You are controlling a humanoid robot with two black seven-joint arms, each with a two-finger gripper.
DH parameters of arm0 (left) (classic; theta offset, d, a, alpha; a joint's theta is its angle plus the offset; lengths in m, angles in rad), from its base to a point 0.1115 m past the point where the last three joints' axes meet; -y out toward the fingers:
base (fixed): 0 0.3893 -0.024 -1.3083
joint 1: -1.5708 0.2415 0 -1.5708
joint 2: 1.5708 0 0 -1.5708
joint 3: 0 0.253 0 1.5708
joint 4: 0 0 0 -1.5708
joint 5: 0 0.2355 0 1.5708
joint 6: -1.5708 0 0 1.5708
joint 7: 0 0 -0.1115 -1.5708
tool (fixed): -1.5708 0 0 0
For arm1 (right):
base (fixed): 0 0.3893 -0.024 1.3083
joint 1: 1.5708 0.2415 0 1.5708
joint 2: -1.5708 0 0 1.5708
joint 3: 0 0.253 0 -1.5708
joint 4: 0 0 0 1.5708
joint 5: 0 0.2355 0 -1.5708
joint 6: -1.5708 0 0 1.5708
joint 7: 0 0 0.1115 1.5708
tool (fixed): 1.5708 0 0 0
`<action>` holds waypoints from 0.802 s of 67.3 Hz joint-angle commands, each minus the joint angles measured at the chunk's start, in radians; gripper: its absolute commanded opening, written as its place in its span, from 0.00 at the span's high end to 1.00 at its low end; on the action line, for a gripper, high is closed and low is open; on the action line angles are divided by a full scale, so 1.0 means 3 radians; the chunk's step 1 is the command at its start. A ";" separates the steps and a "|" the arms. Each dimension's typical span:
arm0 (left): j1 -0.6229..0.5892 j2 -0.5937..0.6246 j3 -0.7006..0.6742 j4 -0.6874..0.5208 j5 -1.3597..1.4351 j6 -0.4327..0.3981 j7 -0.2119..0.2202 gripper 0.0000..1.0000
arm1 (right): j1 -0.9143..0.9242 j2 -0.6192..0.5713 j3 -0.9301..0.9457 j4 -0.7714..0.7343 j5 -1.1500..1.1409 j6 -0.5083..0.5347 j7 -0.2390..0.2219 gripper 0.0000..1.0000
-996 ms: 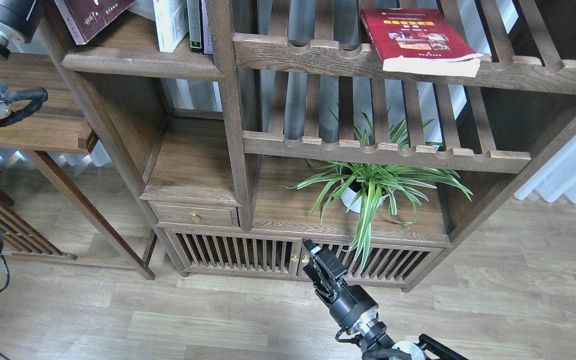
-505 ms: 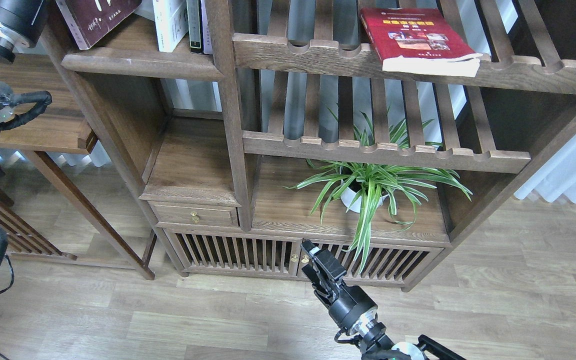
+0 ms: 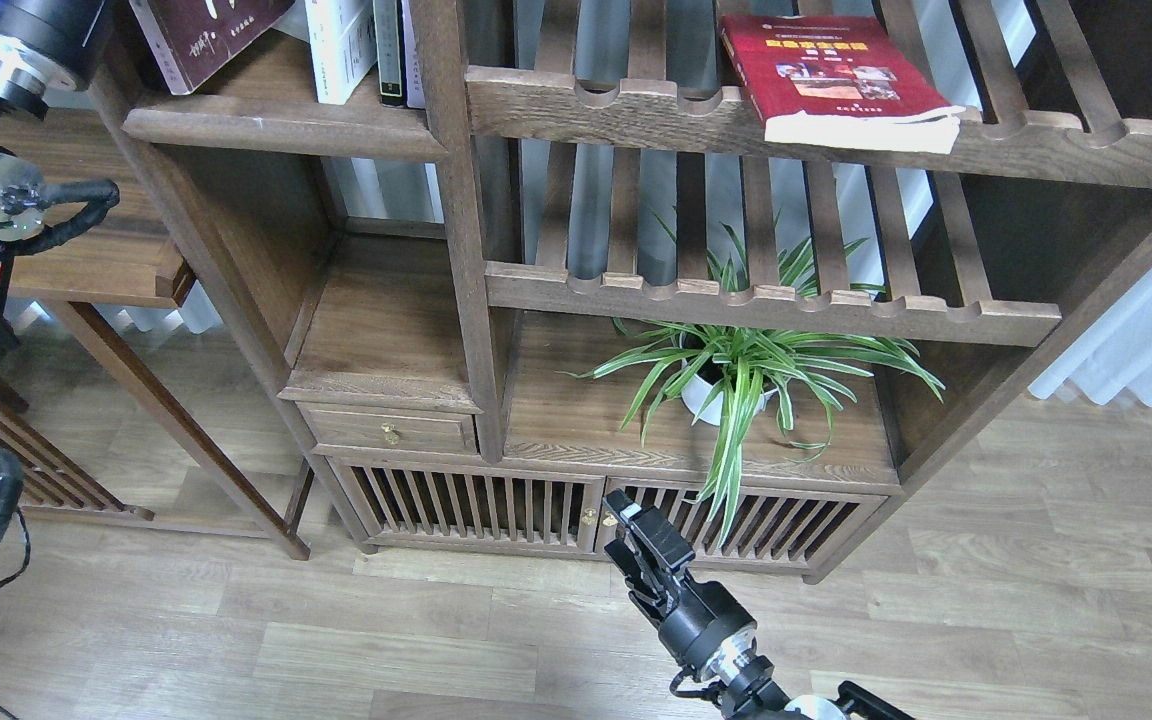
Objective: Organize books on shelf
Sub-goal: 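Press the maroon book farther into the upper shelf with the left gripper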
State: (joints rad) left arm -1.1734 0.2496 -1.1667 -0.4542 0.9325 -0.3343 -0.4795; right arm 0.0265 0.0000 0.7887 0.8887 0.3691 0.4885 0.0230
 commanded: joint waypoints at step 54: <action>-0.0287 -0.0239 0.0172 0.0568 -0.0004 0.0015 -0.0031 0.82 | -0.0017 0.0000 -0.0006 0.0003 0.0002 0.0001 0.0000 0.02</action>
State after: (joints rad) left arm -1.2602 0.1785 -1.1184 -0.2842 0.9312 -0.3297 -0.4888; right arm 0.0214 0.0000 0.7871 0.8881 0.3697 0.4889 0.0230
